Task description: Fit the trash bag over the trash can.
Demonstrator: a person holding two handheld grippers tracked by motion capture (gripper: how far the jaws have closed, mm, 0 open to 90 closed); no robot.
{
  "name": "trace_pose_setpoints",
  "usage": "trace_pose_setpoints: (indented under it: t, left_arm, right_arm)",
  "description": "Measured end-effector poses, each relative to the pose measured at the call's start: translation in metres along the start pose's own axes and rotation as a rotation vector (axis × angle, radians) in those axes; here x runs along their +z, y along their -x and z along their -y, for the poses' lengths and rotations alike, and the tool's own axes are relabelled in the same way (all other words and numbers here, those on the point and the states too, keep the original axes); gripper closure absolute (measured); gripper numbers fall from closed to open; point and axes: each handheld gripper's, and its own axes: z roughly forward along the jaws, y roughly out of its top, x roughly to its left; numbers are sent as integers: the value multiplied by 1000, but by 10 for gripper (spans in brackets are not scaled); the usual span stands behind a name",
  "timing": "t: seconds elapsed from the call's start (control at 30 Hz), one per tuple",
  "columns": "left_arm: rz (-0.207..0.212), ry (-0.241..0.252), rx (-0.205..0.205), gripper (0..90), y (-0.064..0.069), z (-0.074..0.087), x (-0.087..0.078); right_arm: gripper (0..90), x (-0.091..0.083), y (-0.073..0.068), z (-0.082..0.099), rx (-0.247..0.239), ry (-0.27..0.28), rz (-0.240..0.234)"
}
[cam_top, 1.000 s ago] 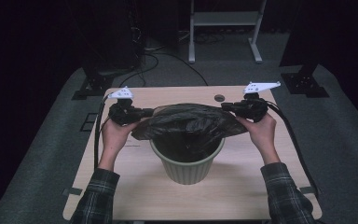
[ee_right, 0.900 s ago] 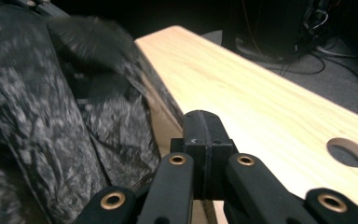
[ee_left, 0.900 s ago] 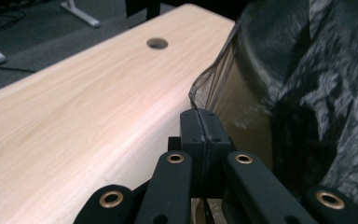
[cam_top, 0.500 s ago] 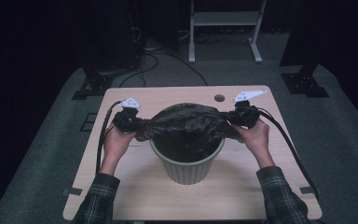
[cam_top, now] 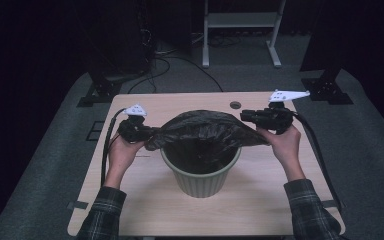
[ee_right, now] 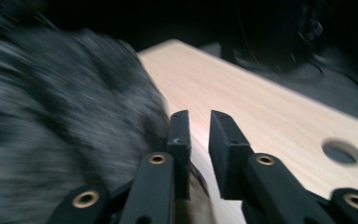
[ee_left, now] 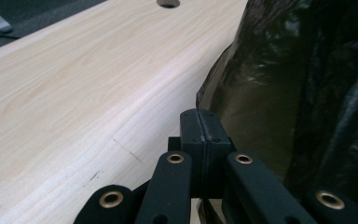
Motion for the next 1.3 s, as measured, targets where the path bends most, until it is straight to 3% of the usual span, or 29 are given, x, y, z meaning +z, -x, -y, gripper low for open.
trace_pose_setpoints:
  t: [0.17, 0.27, 0.47, 0.63, 0.83, 1.0, 1.1, 1.3]
  left_arm:
    - [-2, 6, 1, 899, 1, -1, -2]
    - [1, 8, 2, 898, 2, -2, -1]
    - [4, 7, 4, 899, 3, -3, 1]
    - [5, 5, 5, 898, 2, -2, 1]
    - [6, 12, 8, 899, 3, -3, -1]
    - [9, 7, 10, 899, 4, -3, 0]
    - [9, 9, 9, 899, 4, -3, 0]
    - [11, 7, 7, 899, 4, -3, 0]
  right_arm:
    - [663, -22, -16, -16, -34, 64, -97]
    - [614, -23, -23, -21, -37, 57, -162]
    - [577, -7, -31, -24, -56, 14, -183]
    - [556, 3, -30, -26, -52, 29, -147]
    - [552, 21, -30, -24, -80, -50, -110]
    - [751, 24, -33, -22, -103, -56, -88]
    - [884, 19, -35, -22, -122, -31, -74]
    - [896, 1, -47, -26, -145, 12, -108]
